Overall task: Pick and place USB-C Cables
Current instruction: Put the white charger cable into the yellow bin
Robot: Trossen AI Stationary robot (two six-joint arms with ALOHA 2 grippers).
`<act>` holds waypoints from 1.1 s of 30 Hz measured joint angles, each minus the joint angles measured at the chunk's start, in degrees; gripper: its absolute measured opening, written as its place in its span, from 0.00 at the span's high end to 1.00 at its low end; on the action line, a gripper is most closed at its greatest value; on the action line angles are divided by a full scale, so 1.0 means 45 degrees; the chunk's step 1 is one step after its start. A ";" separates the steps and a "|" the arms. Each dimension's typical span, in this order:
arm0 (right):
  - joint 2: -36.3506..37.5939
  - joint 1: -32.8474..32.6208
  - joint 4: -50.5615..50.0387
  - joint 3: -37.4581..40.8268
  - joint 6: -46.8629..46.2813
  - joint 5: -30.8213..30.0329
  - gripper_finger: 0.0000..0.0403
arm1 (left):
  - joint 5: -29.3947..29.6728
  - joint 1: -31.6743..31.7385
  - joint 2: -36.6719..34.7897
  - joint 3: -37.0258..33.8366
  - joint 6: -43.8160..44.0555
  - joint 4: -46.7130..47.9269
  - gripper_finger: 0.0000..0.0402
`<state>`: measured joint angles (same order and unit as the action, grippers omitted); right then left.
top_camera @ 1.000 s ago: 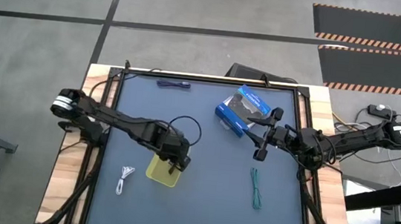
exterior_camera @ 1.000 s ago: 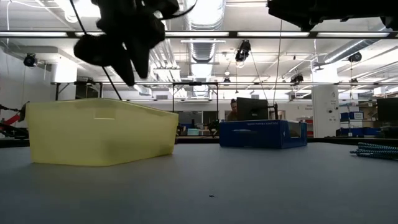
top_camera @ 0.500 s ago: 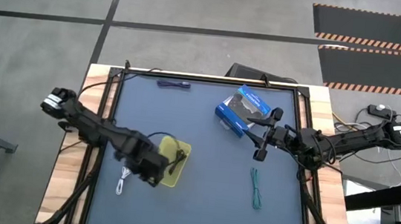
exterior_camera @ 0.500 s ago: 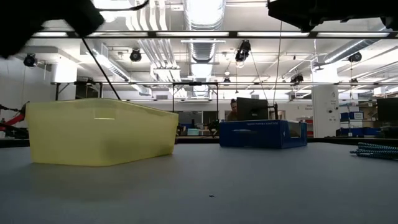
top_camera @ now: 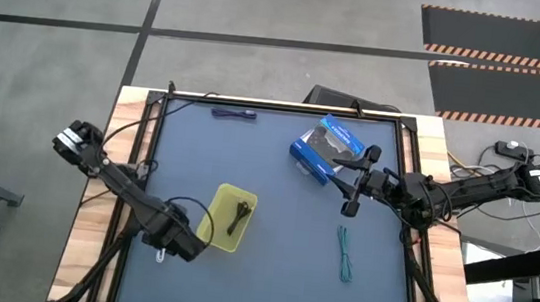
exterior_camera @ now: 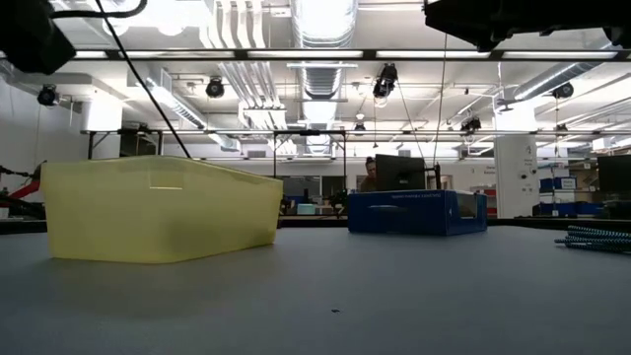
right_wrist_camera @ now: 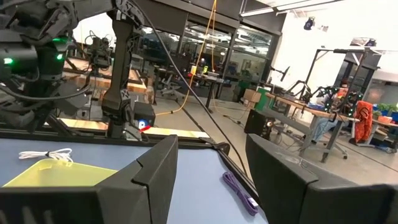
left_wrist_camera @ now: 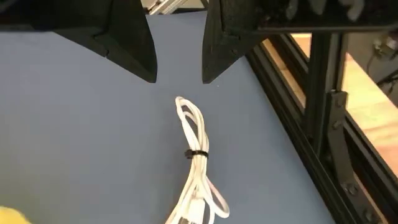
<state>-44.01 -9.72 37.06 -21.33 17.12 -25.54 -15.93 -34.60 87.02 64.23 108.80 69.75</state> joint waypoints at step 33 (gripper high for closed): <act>0.0000 0.0000 -0.0092 -0.0003 -0.0008 -0.0015 0.55 | 0.1211 -0.0173 0.0010 -0.3342 0.1074 -0.2841 0.72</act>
<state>-44.01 -9.72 36.64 -21.34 17.09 -25.61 -10.48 -35.38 87.07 49.19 113.63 56.96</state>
